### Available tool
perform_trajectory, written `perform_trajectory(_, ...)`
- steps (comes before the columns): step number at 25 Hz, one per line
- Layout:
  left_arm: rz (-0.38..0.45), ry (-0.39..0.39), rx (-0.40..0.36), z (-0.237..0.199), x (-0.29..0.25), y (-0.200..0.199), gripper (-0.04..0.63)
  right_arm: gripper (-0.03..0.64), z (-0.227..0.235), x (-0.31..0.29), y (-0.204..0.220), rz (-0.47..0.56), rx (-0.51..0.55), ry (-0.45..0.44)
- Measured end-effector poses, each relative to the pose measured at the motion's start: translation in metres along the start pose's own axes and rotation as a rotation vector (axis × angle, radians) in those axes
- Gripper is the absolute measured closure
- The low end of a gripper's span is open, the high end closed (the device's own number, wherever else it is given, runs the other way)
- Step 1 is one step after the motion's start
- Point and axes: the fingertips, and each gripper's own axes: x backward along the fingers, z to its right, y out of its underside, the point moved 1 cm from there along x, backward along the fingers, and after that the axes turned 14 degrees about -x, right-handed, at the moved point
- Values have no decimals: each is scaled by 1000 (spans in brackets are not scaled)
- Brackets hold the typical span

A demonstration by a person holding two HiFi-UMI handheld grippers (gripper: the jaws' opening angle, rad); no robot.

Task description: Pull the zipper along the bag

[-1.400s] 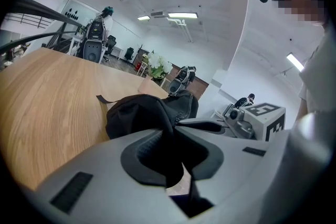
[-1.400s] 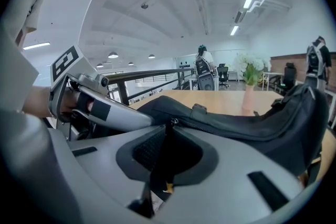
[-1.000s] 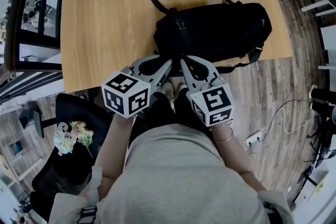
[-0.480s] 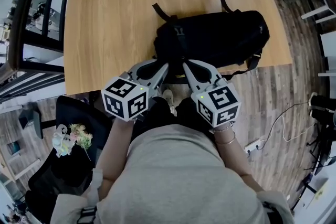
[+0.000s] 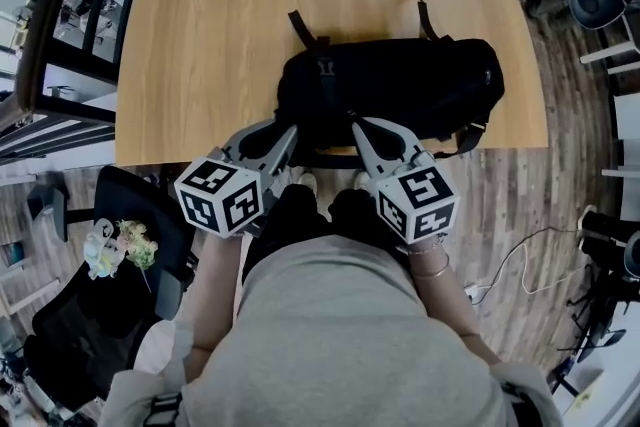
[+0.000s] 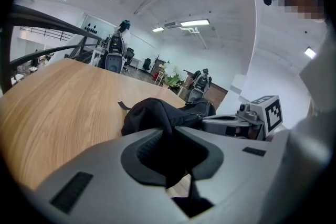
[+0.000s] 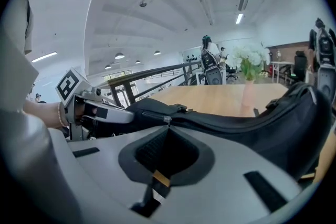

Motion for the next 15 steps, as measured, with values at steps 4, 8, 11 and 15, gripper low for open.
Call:
perform_trajectory(4, 10, -73, 26, -4, 2, 0, 534, 607, 19, 10, -5, -7, 10, 0)
perform_trajectory(8, 27, -143, 39, -4, 3, 1, 534, 607, 33, 18, -8, -15, 22, -10)
perform_trajectory(11, 40, -201, 52, -3, 5, 4, 534, 607, 39, 22, -5, -29, 31, -20)
perform_trajectory(15, 60, -272, 71, -4, 7, 4, 534, 607, 52, 29, -11, -24, 46, -18)
